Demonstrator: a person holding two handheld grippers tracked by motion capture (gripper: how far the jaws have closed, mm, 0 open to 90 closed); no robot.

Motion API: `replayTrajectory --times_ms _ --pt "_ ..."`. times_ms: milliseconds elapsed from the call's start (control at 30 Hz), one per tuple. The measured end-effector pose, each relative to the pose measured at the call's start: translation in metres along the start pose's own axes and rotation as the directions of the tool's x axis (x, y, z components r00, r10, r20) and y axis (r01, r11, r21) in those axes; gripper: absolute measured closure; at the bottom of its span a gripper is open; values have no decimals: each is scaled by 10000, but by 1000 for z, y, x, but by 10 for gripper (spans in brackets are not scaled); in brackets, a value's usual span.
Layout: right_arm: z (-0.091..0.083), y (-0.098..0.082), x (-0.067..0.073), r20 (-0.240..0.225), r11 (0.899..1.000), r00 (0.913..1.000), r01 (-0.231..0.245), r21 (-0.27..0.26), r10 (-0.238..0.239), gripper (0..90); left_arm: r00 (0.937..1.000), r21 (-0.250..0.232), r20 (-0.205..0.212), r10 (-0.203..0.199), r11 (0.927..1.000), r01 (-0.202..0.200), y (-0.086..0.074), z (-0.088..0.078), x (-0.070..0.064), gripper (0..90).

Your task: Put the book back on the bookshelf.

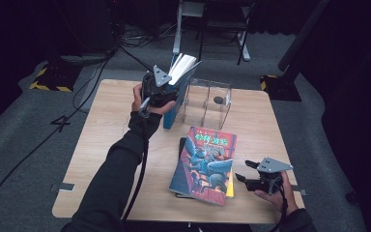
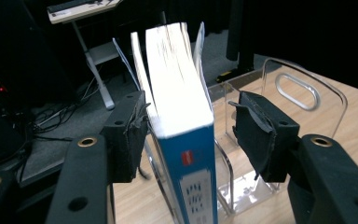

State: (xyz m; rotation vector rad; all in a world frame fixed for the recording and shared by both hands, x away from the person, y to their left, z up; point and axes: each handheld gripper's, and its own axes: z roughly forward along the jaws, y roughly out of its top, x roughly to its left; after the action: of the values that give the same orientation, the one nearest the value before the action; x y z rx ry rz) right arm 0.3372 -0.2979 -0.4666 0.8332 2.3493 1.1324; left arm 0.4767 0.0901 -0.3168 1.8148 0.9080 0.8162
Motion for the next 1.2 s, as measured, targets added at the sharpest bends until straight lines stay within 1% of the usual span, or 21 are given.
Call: replayTrajectory --times_ms 100,167,233,267,433,467,500,533,600,633,700,800,833,933,967,1033,1067,1100,1133,1167,1200 --pt "0 0 0 20 10000 10000 7 48 -7 348 9998 27 159 135 9999 -136 -4 -6 -1 426" --pt "0 0 0 32 10000 10000 8 53 -8 348 9995 107 194 242 9996 -244 -7 -9 -2 414" --pt "0 0 0 31 10000 10000 14 38 -14 348 9985 152 365 405 9990 -410 -11 -13 -4 407" --pt "0 0 0 36 10000 10000 25 43 -25 348 9981 189 381 489 9986 -496 -13 -14 -5 403" --pt "1 0 1 -3 10000 10000 51 69 -51 347 9936 395 732 857 9953 -887 -25 -19 -12 387" --pt "0 0 1 -31 10000 10000 51 72 -51 347 9904 410 789 1139 9922 -1174 -29 -21 -14 380" --pt "0 0 1 -40 9999 10000 60 83 -60 347 9878 380 854 1299 9903 -1335 -32 -23 -15 372" --pt "0 0 1 -58 10000 10000 50 86 -49 347 9865 371 962 1323 9900 -1364 -36 -24 -16 373" --pt "0 0 1 -113 9999 9999 70 119 -69 347 9808 370 1315 1437 9880 -1497 -43 -25 -17 370" --pt "0 0 2 -147 9999 9999 93 129 -91 348 9781 379 1364 1571 9858 -1637 -48 -27 -18 370" --pt "1 1 3 -162 9997 9998 141 179 -138 347 9737 430 1549 1673 9835 -1758 -55 -29 -19 368" --pt "1 1 3 -204 9996 9996 186 233 -181 348 9708 509 1712 1679 9826 -1788 -65 -32 -20 366" --pt "1 1 3 -202 9996 9996 182 234 -177 347 9695 509 1727 1739 9814 -1851 -68 -33 -21 364" --pt "1 1 3 -158 9995 9997 188 264 -184 347 9679 713 1766 1787 9785 -1937 -77 -38 -23 358" --pt "1 1 2 -102 9994 9998 192 289 -189 347 9679 713 1766 1787 9785 -1937 -77 -38 -23 359" --pt "-1 1 0 48 9997 10000 45 238 -46 347 9636 854 1754 2020 9719 -2193 -84 -41 -24 356" --pt "-1 1 0 48 9997 10000 45 238 -46 347 9620 907 1876 1983 9717 -2180 -87 -43 -25 356" --pt "-2 1 -1 67 9998 10000 -40 207 39 347 9597 965 1931 2042 9694 -2256 -91 -45 -25 351" --pt "-3 1 -2 75 9997 9999 -125 191 124 348 9589 972 1987 2024 9695 -2248 -94 -47 -26 347" --pt "-3 1 -3 82 9997 9998 -179 184 178 348 9557 1005 2097 2064 9677 -2311 -98 -49 -26 345" --pt "-4 1 -4 42 9995 9996 -263 147 262 347 9544 1078 2158 2062 9664 -2331 -101 -51 -27 340"
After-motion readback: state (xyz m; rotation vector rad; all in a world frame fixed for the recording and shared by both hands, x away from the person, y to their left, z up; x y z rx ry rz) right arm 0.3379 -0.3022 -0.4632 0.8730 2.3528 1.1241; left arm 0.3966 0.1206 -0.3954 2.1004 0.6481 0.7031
